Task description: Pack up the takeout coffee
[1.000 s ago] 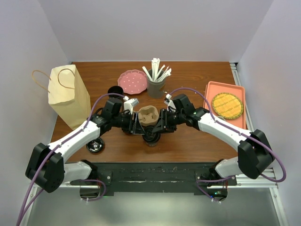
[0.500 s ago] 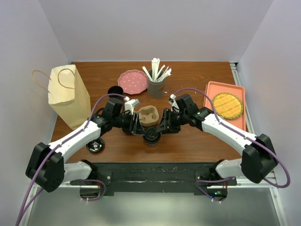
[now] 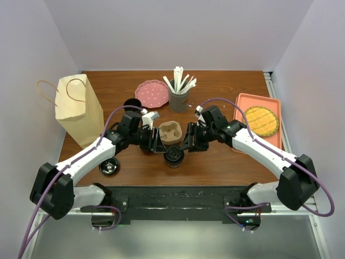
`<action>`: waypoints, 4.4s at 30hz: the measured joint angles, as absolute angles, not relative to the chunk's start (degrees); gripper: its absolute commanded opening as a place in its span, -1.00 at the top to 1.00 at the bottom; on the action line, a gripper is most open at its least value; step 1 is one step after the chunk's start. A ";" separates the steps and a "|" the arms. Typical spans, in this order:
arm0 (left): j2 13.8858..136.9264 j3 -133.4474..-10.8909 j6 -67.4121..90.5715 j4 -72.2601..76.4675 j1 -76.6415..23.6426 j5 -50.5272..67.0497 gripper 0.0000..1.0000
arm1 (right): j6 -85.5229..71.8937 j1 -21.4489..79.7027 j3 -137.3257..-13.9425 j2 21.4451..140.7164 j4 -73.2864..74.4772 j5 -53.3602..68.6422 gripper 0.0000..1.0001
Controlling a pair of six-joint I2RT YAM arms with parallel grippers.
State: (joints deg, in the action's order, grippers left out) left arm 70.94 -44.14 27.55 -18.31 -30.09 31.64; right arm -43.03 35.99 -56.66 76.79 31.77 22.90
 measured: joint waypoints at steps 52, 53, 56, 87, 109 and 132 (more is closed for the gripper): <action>73.82 -46.39 29.41 -19.86 -30.28 28.99 -0.25 | -34.00 38.61 -56.40 83.18 27.00 21.61 0.17; 73.80 -46.54 29.41 -19.77 -30.30 29.23 -0.25 | -33.82 38.61 -56.45 83.18 27.00 21.61 0.17; 73.78 -46.59 29.39 -19.59 -30.37 30.24 -0.26 | -33.34 38.61 -56.45 83.18 27.00 21.76 0.17; 79.75 -45.76 28.88 -14.22 -34.28 31.38 0.13 | -31.99 38.61 -56.77 83.61 27.22 22.90 -0.03; 79.81 -45.76 28.97 -13.96 -34.59 30.76 0.20 | -36.34 34.81 -49.69 74.52 26.50 28.77 0.09; 79.94 -45.69 29.41 -13.80 -34.65 30.41 0.23 | -38.59 34.87 -45.89 79.33 21.28 33.50 0.69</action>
